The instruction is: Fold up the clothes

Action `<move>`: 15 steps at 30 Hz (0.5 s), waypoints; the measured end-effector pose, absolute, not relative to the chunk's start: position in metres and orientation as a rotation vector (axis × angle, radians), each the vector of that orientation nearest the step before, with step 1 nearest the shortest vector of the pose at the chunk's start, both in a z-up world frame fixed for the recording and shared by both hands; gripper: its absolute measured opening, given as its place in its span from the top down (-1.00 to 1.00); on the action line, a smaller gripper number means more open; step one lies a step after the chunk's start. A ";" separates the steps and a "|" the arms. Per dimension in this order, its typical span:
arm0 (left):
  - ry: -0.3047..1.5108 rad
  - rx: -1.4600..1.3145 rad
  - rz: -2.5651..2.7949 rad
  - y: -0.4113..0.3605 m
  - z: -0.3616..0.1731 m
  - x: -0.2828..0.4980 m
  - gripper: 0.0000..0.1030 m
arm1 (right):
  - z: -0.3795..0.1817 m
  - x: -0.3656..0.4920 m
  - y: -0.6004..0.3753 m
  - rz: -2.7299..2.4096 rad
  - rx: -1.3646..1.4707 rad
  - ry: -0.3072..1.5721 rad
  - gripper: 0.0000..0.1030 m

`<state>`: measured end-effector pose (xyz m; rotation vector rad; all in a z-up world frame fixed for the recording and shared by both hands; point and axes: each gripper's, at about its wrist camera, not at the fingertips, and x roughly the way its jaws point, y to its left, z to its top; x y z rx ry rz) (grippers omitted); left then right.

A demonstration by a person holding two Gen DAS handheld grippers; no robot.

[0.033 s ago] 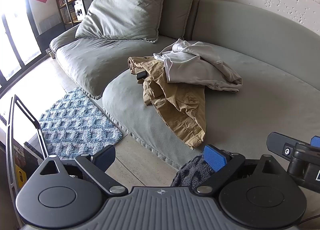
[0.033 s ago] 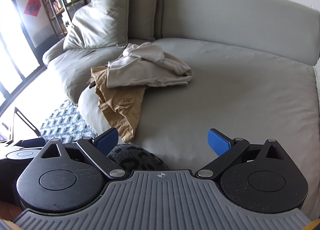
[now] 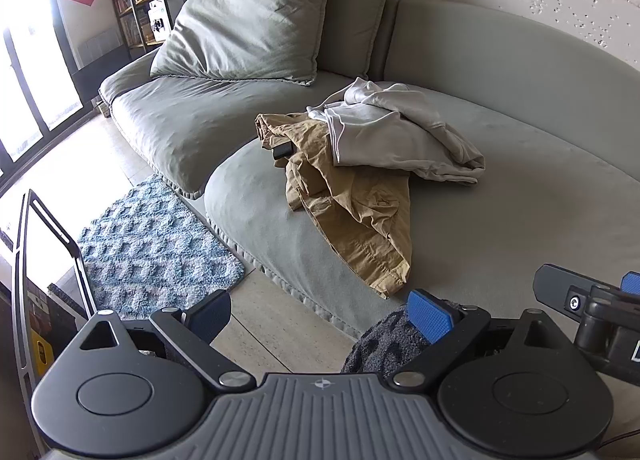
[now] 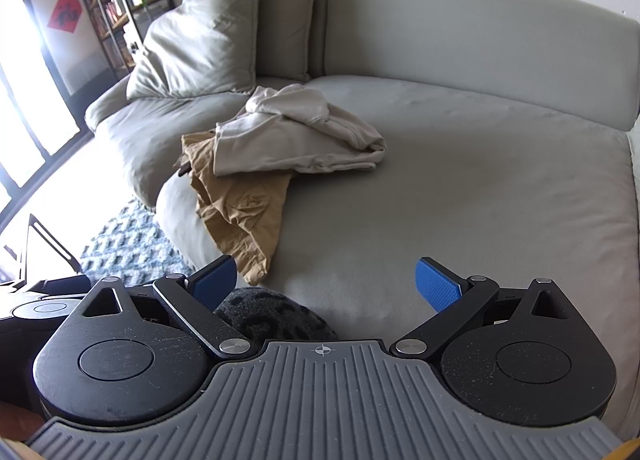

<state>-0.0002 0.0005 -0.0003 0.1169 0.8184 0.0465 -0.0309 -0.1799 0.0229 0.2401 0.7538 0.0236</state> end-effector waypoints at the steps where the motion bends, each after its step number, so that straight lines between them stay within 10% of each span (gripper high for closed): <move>1: 0.818 0.116 0.046 0.001 0.000 0.000 -0.83 | 0.023 -0.031 -0.180 0.024 0.241 0.753 -0.92; 15: 0.819 0.111 0.045 0.003 -0.003 -0.001 -0.83 | 0.022 -0.030 -0.178 0.019 0.232 0.753 -0.92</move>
